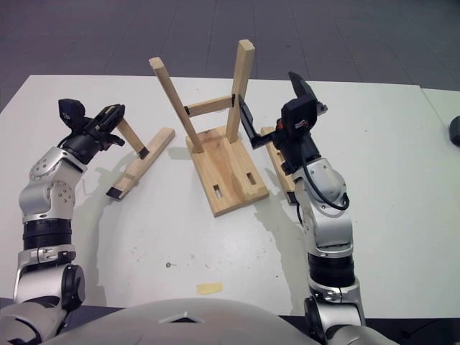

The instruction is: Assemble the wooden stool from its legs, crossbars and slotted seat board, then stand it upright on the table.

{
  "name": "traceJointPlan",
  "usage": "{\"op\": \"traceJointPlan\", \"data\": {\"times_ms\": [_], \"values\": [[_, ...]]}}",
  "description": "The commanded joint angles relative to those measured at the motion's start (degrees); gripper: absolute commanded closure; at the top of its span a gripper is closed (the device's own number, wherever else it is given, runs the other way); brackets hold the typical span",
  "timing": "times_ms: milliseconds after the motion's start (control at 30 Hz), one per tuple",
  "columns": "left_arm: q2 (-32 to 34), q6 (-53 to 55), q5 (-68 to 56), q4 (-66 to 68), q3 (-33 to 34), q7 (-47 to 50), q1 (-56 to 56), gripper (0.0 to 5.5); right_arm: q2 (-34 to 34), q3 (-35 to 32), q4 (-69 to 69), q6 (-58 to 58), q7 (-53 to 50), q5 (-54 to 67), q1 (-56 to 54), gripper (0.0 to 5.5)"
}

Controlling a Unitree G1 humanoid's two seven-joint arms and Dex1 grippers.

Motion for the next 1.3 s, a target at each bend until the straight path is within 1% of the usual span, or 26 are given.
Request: {"op": "traceJointPlan", "data": {"times_ms": [33, 300, 500, 900, 1133, 1300], "values": [[1.26, 0.92, 0.29, -1.02, 0.48, -0.05, -0.49, 5.09, 0.07, 0.02, -0.06, -0.09, 0.21, 0.21, 0.04, 0.1], [0.73, 1.57, -0.63, -2.11, 0.48, -0.84, 0.2, 5.09, 0.13, 0.21, -0.37, 0.02, 0.26, 0.17, 0.43, 0.1], [1.28, 0.76, 1.22, -0.13, -0.88, -2.05, 1.02, 5.09, 0.04, 0.13, -0.16, 0.02, 0.31, 0.16, 0.19, 0.1], [0.35, -4.7, 5.64, 4.23, -2.75, -1.35, 2.48, 5.09, -0.02, -0.02, 0.3, 0.07, 0.73, 0.43, -0.39, 0.1], [-3.94, -6.55, 5.95, 5.26, -4.03, 0.6, 11.9, 5.09, 0.25, 0.18, 0.3, -0.11, 0.6, 0.25, -0.53, 0.1], [-4.79, -9.52, 9.03, 7.3, -7.73, 0.76, 13.07, 5.09, 0.14, 0.2, 0.18, -0.01, 0.72, 0.25, -0.84, 0.1]]}}
